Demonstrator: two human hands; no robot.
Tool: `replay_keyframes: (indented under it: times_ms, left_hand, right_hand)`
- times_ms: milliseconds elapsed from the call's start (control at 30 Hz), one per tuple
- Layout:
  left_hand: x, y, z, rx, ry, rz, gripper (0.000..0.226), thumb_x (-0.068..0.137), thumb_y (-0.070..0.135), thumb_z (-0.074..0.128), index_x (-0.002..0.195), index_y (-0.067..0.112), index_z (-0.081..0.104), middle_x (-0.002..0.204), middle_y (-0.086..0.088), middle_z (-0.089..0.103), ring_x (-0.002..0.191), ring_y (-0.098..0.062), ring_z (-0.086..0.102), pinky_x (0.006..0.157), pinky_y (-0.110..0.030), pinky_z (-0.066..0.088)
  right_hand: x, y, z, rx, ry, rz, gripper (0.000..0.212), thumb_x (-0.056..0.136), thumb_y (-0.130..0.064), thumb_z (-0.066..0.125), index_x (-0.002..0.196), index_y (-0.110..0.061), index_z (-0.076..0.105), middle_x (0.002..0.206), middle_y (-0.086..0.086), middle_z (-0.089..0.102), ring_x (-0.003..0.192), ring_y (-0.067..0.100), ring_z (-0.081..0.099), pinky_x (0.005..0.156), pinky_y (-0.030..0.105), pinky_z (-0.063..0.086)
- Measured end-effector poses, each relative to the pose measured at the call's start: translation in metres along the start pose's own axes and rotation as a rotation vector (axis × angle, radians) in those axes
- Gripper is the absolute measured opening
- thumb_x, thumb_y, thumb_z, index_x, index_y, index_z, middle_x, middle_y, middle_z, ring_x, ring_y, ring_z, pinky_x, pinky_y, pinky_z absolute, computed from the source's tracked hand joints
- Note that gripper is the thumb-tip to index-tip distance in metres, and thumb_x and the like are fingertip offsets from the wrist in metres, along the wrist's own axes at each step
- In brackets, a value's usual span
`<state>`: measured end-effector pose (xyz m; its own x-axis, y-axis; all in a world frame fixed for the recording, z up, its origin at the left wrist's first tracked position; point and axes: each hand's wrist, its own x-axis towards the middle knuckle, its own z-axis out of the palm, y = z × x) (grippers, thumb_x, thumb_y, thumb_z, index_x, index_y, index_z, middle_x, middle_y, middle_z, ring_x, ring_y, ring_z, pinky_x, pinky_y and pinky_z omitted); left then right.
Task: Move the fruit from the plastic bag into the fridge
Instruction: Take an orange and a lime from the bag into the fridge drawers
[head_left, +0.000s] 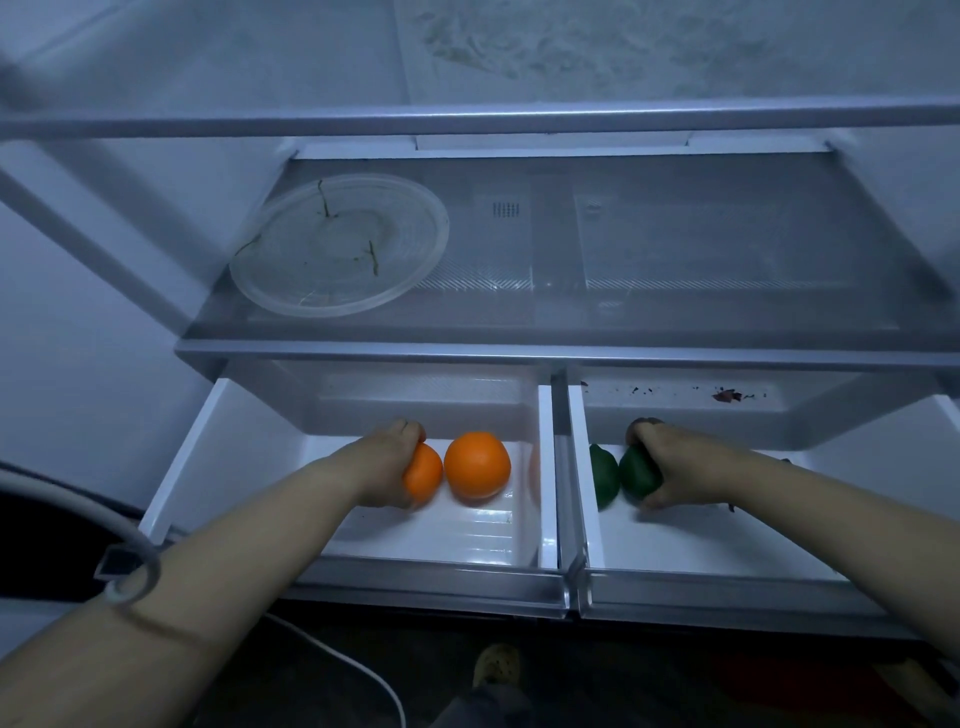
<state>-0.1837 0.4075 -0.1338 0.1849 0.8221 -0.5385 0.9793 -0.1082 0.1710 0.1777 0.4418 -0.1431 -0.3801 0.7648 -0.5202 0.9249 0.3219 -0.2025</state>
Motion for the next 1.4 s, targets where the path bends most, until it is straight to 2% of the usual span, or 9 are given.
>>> replay_keyframes:
  times_ms: [233, 333, 433, 533, 667, 867, 967, 1200, 1400]
  left_hand:
    - [0.001, 0.001, 0.001, -0.019, -0.009, -0.001, 0.085, 0.07, 0.036, 0.079, 0.138, 0.021, 0.029, 0.137, -0.003, 0.038, 0.118, -0.021, 0.044, 0.092, -0.032, 0.041]
    - [0.001, 0.001, 0.001, -0.021, -0.036, -0.016, 0.091, 0.07, 0.037, 0.08, 0.141, 0.021, 0.025, 0.142, -0.003, 0.034, 0.123, -0.023, 0.042, 0.096, -0.034, 0.042]
    - [-0.001, 0.002, -0.002, -0.029, -0.089, -0.044, 0.104, 0.069, 0.039, 0.081, 0.147, 0.021, 0.014, 0.15, -0.003, 0.024, 0.131, -0.025, 0.037, 0.101, -0.037, 0.041]
    - [-0.007, 0.006, -0.008, -0.035, -0.08, -0.053, 0.108, 0.072, 0.042, 0.077, 0.15, 0.025, 0.005, 0.156, -0.002, 0.015, 0.136, -0.027, 0.032, 0.105, -0.04, 0.039]
    - [-0.024, 0.015, -0.025, -0.062, 0.024, -0.008, 0.09, 0.082, 0.049, 0.065, 0.149, 0.027, 0.01, 0.157, 0.001, 0.012, 0.132, -0.025, 0.039, 0.101, -0.036, 0.04]
    - [-0.081, 0.045, -0.057, -0.127, 0.193, 0.042, 0.065, 0.087, 0.056, 0.053, 0.143, 0.029, 0.032, 0.15, 0.004, 0.032, 0.131, -0.016, 0.039, 0.102, -0.034, 0.036]
    - [-0.119, 0.065, -0.066, -0.14, 0.395, 0.055, 0.058, 0.09, 0.058, 0.043, 0.141, 0.031, 0.036, 0.148, 0.008, 0.035, 0.131, -0.012, 0.038, 0.102, -0.034, 0.038]
    - [-0.185, 0.095, -0.044, -0.078, 0.884, 0.036, 0.067, 0.087, 0.061, 0.021, 0.139, 0.025, 0.039, 0.144, 0.005, 0.04, 0.133, -0.013, 0.034, 0.104, -0.037, 0.035]
    - [-0.237, 0.102, -0.004, -0.016, 0.967, -0.156, 0.069, 0.085, 0.061, 0.024, 0.136, 0.02, 0.046, 0.142, -0.001, 0.044, 0.13, -0.018, 0.041, 0.1, -0.036, 0.036]
  right_hand:
    - [0.0, -0.002, 0.002, 0.002, -0.023, 0.039, 0.073, 0.057, -0.052, 0.082, 0.107, -0.025, 0.037, 0.105, -0.005, 0.051, 0.088, 0.015, 0.052, 0.07, 0.03, 0.045]
    - [-0.001, -0.002, -0.001, 0.029, -0.045, 0.053, 0.085, 0.057, -0.055, 0.082, 0.122, -0.024, 0.036, 0.122, -0.002, 0.051, 0.102, 0.017, 0.052, 0.084, 0.033, 0.049]
    - [-0.005, -0.006, -0.008, 0.032, -0.046, 0.066, 0.103, 0.06, -0.056, 0.079, 0.141, -0.021, 0.026, 0.141, 0.001, 0.04, 0.125, 0.021, 0.042, 0.1, 0.033, 0.041]
    - [-0.013, -0.014, -0.02, 0.058, -0.026, 0.063, 0.104, 0.068, -0.057, 0.074, 0.147, -0.022, 0.017, 0.151, 0.002, 0.028, 0.135, 0.021, 0.031, 0.107, 0.035, 0.035]
    - [-0.038, -0.029, -0.044, 0.074, 0.015, 0.019, 0.087, 0.08, -0.054, 0.065, 0.147, -0.026, 0.018, 0.151, -0.001, 0.026, 0.134, 0.018, 0.032, 0.104, 0.033, 0.034]
    - [-0.088, -0.062, -0.07, -0.027, 0.189, -0.106, 0.062, 0.089, -0.053, 0.052, 0.143, -0.032, 0.028, 0.149, -0.009, 0.031, 0.134, 0.012, 0.033, 0.102, 0.032, 0.035]
    - [-0.11, -0.08, -0.076, -0.014, 0.337, -0.167, 0.057, 0.091, -0.05, 0.05, 0.141, -0.029, 0.032, 0.146, -0.008, 0.036, 0.132, 0.011, 0.036, 0.101, 0.029, 0.036]
    - [-0.141, -0.125, -0.062, -0.028, 0.694, -0.392, 0.061, 0.089, -0.052, 0.05, 0.14, -0.021, 0.037, 0.143, -0.004, 0.04, 0.131, 0.015, 0.035, 0.102, 0.027, 0.033]
    - [-0.154, -0.166, -0.044, -0.002, 0.793, -0.572, 0.057, 0.089, -0.047, 0.052, 0.137, -0.016, 0.042, 0.137, -0.001, 0.046, 0.126, 0.017, 0.039, 0.1, 0.028, 0.035]
